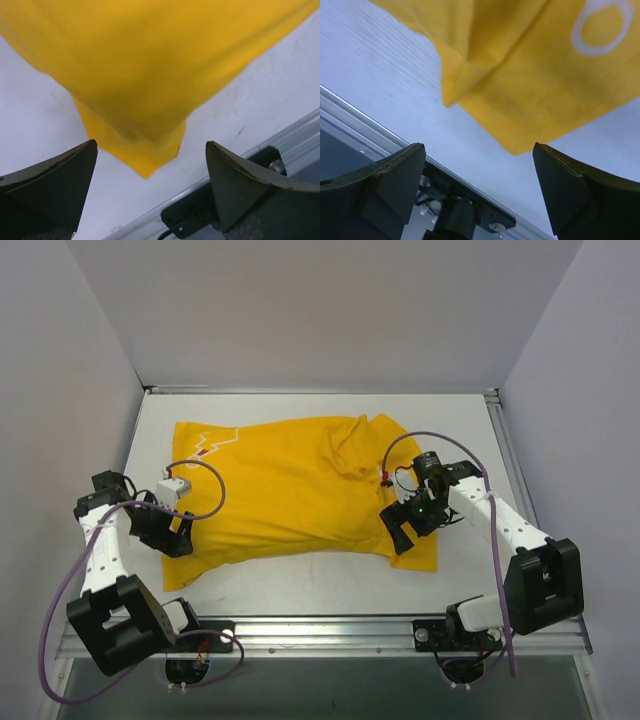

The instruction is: Put the pillow into the pillowcase

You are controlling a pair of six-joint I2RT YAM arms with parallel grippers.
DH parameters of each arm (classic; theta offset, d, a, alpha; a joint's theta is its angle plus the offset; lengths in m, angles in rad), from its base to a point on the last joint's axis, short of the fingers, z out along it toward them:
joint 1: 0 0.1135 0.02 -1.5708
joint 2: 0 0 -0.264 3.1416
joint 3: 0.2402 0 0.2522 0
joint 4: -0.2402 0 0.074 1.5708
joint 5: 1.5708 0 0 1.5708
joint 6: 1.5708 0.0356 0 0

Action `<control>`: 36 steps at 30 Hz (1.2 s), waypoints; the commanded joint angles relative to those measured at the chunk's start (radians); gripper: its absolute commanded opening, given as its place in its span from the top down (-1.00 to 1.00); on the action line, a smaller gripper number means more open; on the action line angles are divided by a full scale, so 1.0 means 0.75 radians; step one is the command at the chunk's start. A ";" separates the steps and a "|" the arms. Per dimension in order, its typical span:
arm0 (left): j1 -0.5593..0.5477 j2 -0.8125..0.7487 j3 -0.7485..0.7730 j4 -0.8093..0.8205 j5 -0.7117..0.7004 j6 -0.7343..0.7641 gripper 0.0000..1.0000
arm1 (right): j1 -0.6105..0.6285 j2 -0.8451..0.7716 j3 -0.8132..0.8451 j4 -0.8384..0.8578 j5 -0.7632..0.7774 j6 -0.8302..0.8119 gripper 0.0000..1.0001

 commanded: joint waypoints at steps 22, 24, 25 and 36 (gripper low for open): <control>0.163 0.357 -0.299 0.151 -0.143 0.533 -0.01 | 0.131 0.370 -0.250 0.282 0.474 -0.211 0.33; 0.163 0.383 -0.244 0.149 -0.089 0.495 0.58 | 0.127 0.375 -0.237 0.267 0.494 -0.217 1.00; 0.169 0.389 -0.210 0.134 -0.066 0.458 0.83 | 0.121 0.342 -0.237 0.261 0.498 -0.225 1.00; 0.226 0.216 0.516 -0.030 0.384 0.080 1.00 | -0.343 -0.281 0.296 0.032 0.108 -0.205 1.00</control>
